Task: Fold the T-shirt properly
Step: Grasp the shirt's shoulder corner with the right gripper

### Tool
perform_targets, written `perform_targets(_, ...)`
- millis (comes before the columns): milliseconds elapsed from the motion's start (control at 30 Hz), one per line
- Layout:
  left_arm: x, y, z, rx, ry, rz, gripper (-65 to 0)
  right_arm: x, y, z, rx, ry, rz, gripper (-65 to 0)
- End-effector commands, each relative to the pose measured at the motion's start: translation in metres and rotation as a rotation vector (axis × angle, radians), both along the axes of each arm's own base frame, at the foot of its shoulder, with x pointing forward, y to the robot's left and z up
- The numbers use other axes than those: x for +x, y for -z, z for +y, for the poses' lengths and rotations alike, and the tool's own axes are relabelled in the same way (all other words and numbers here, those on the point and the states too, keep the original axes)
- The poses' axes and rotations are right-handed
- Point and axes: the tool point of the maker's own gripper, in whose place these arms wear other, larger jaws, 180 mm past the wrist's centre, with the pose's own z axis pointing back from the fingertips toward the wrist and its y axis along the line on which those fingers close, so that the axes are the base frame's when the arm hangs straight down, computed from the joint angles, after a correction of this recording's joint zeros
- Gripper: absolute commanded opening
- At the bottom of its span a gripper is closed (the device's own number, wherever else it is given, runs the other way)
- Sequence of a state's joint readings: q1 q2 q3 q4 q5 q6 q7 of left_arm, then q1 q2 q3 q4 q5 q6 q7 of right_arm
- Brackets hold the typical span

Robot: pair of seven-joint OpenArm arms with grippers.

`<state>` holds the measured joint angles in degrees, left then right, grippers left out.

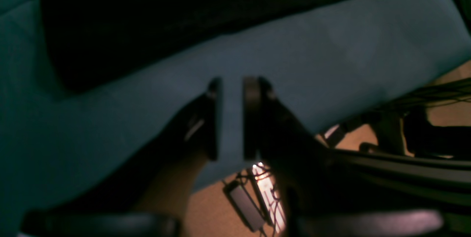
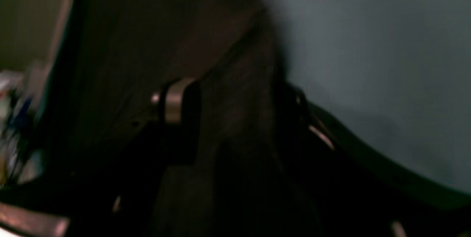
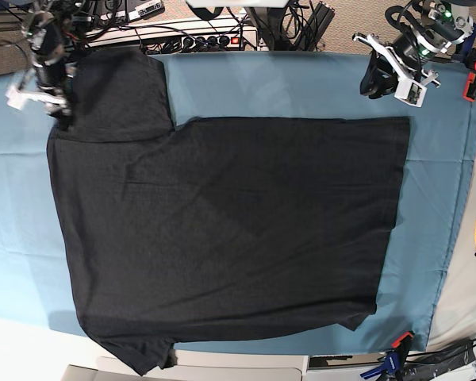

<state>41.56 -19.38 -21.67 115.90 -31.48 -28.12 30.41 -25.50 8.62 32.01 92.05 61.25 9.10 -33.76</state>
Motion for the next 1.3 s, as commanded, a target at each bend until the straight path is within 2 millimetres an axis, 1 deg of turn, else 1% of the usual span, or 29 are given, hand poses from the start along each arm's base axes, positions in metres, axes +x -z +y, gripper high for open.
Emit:
perform_targets(0, 0.003, -0.009, -0.001, -0.010, 0.006, -0.033, -53.9, -0.009, 0.015, 0.018, 0.027, -0.064, 0.072, -32.8)
perform_targets(67, 0.003, -0.008, -0.001, -0.010, 0.006, -0.032, -53.9, -0.012, 0.026, 0.047, 0.058, -0.148, 0.098, -32.8)
perform_targets(133, 0.003, -0.008, -0.001, -0.010, 0.006, -0.033, -53.9, -0.016, 0.034, 0.071, 0.083, -0.216, 0.118, -32.8)
perform_targets(200, 0.003, -0.009, -0.001, -0.010, 0.006, -0.033, -53.9, -0.021, 0.039, 0.084, 0.090, -0.253, 0.137, -32.8)
perform_targets(233, 0.003, -0.008, -0.001, -0.010, 0.007, -0.033, -53.9, -0.022, 0.041, 0.085, 0.080, -0.263, 0.148, -32.8)
perform_targets(333, 0.003, -0.009, -0.001, -0.010, 0.006, -0.033, -53.9, -0.023, 0.040, 0.074, 0.036, -0.261, 0.158, -32.8)
perform_targets(467, 0.005, -0.009, -0.001, -0.011, 0.006, -0.038, -53.9, -0.026, 0.033, 0.041, -0.045, -0.239, 0.178, -32.8)
perform_targets(600, 0.005, -0.010, -0.001, -0.012, 0.006, -0.039, -53.9, -0.041, 0.027, 0.011, -0.106, -0.227, 0.222, -32.8)
perform_targets(700, 0.006, -0.011, -0.001, -0.014, 0.005, -0.046, -53.9, -0.052, 0.028, 0.003, -0.125, -0.240, 0.258, -32.8)
perform_targets(800, 0.010, -0.013, -0.002, -0.014, 0.008, -0.057, -53.9, -0.063, 0.032, 0.004, -0.119, -0.248, 0.290, -32.8)
perform_targets(900, 0.012, -0.013, -0.002, -0.014, 0.007, -0.062, -53.9, -0.070, 0.038, 0.010, -0.104, -0.268, 0.316, -32.8)
perform_targets(1100, 0.012, -0.013, -0.002, -0.014, 0.007, -0.062, -53.9, -0.074, 0.050, 0.032, -0.100, -0.344, 0.359, -32.8)
perform_targets(1267, 0.012, -0.013, -0.002, -0.014, 0.007, -0.063, -53.9, -0.083, 0.065, 0.057, -0.107, -0.441, 0.417, -32.8)
